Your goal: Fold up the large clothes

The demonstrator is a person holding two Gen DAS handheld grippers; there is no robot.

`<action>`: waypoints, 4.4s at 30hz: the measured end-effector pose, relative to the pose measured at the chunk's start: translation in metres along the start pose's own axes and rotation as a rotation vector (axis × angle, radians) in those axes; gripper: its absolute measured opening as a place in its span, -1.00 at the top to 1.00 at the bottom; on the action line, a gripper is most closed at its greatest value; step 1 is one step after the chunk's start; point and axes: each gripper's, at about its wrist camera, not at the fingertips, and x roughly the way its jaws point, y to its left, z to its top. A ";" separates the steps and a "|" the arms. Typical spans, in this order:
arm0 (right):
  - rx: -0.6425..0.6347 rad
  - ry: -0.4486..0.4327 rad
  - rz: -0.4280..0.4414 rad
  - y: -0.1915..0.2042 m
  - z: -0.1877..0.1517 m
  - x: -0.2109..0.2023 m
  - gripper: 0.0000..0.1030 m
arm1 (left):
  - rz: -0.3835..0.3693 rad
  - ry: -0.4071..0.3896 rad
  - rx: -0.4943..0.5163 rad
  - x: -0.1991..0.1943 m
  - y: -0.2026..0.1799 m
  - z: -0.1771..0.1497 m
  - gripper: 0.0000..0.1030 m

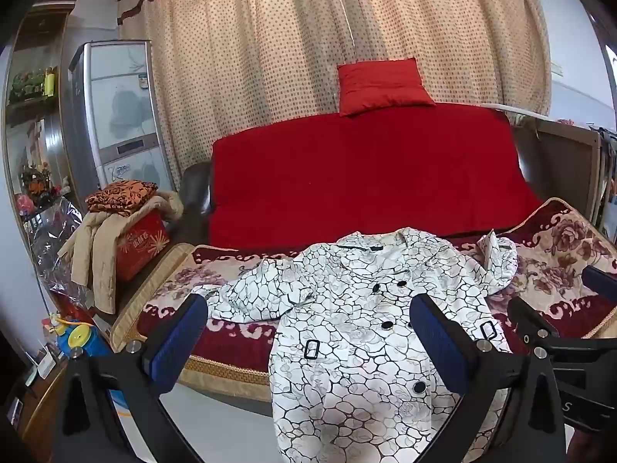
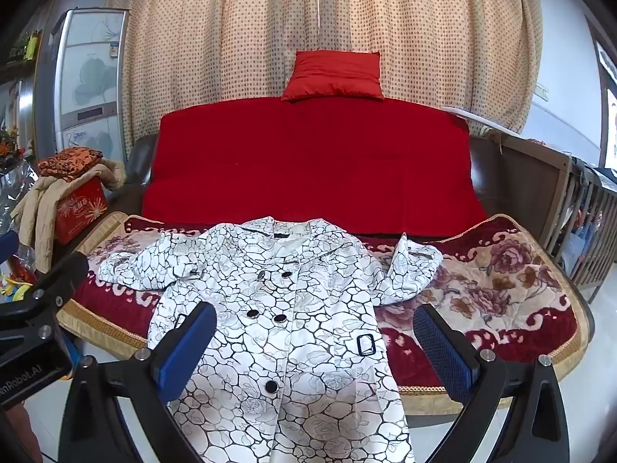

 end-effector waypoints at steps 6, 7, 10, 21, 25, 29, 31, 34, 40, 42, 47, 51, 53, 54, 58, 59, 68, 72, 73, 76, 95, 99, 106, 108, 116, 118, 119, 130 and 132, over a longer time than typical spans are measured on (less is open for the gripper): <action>0.000 0.000 -0.002 -0.001 -0.001 0.001 -1.00 | -0.004 0.007 -0.001 0.004 -0.002 0.001 -1.00; 0.002 0.001 -0.001 -0.002 -0.002 0.001 -1.00 | -0.003 0.003 -0.002 0.000 0.001 -0.001 -1.00; -0.007 0.002 -0.006 0.000 -0.003 0.000 -1.00 | -0.011 0.005 -0.002 0.001 0.001 -0.001 -1.00; 0.006 0.012 -0.010 -0.003 -0.004 0.006 -1.00 | -0.050 0.093 -0.024 0.031 -0.001 -0.011 -1.00; 0.011 0.010 -0.016 -0.004 -0.005 0.007 -1.00 | -0.064 0.112 -0.061 0.036 0.004 -0.012 -1.00; 0.012 0.004 -0.024 -0.006 -0.004 0.008 -1.00 | -0.062 0.119 -0.077 0.041 0.007 -0.012 -1.00; 0.011 0.002 -0.028 -0.007 -0.003 0.009 -1.00 | -0.060 0.126 -0.083 0.046 0.007 -0.011 -1.00; 0.011 0.000 -0.038 -0.009 -0.001 0.012 -1.00 | -0.060 0.133 -0.090 0.053 0.006 -0.011 -1.00; 0.025 -0.005 -0.067 -0.019 0.006 0.022 -1.00 | -0.060 0.140 -0.088 0.066 0.002 -0.004 -1.00; 0.031 -0.005 -0.072 -0.023 0.008 0.025 -1.00 | -0.060 0.136 -0.086 0.067 0.001 -0.001 -1.00; 0.038 -0.001 -0.083 -0.028 0.012 0.033 -1.00 | -0.053 0.122 -0.081 0.070 -0.002 0.005 -1.00; 0.035 0.005 -0.086 -0.030 0.012 0.039 -1.00 | -0.048 0.117 -0.068 0.075 -0.006 0.007 -1.00; 0.032 0.011 -0.089 -0.030 0.011 0.044 -1.00 | -0.052 0.126 -0.059 0.083 -0.010 0.008 -1.00; 0.031 0.016 -0.089 -0.031 0.011 0.048 -1.00 | -0.057 0.131 -0.058 0.087 -0.012 0.008 -1.00; 0.047 0.042 -0.078 -0.044 0.011 0.068 -1.00 | -0.064 0.195 -0.051 0.121 -0.018 0.002 -1.00; 0.055 0.054 -0.086 -0.051 0.010 0.077 -1.00 | -0.070 0.223 -0.052 0.133 -0.020 -0.001 -1.00; 0.285 0.238 0.031 -0.168 0.001 0.188 -1.00 | -0.083 0.487 -0.055 0.267 -0.023 -0.033 -1.00; 0.518 0.318 0.106 -0.249 -0.018 0.255 -1.00 | -0.039 0.598 -0.066 0.330 -0.015 -0.047 -1.00; 0.557 0.322 0.123 -0.264 -0.021 0.267 -1.00 | -0.021 0.619 -0.066 0.345 -0.012 -0.050 -1.00; 0.677 0.356 0.163 -0.302 -0.030 0.310 -1.00 | -0.004 0.653 -0.073 0.375 -0.009 -0.056 -1.00; 0.860 0.421 0.188 -0.348 -0.017 0.491 0.69 | -0.054 0.776 -0.041 0.423 -0.026 -0.113 -1.00; 0.833 0.284 0.206 -0.337 0.007 0.455 0.81 | -0.062 0.777 -0.046 0.422 -0.023 -0.118 -1.00; 0.647 0.073 0.301 -0.270 0.087 0.351 0.81 | -0.077 0.709 -0.040 0.401 -0.003 -0.091 -1.00; 0.570 0.037 0.361 -0.233 0.112 0.324 0.81 | -0.090 0.667 -0.079 0.385 0.012 -0.082 -1.00; 0.246 0.073 0.607 -0.031 0.130 0.278 0.81 | -0.025 0.506 -0.189 0.326 0.091 -0.054 -1.00; 0.188 0.140 0.612 0.015 0.114 0.296 0.72 | 0.011 0.478 -0.186 0.316 0.100 -0.052 -1.00; 0.166 0.183 0.620 0.037 0.103 0.304 0.71 | 0.030 0.469 -0.182 0.312 0.106 -0.053 -1.00; 0.039 0.667 0.657 0.072 -0.015 0.390 0.66 | -0.054 0.483 -0.232 0.313 0.109 -0.065 -1.00; 0.065 0.640 0.694 0.058 -0.009 0.383 0.57 | -0.118 0.498 -0.245 0.319 0.098 -0.065 -1.00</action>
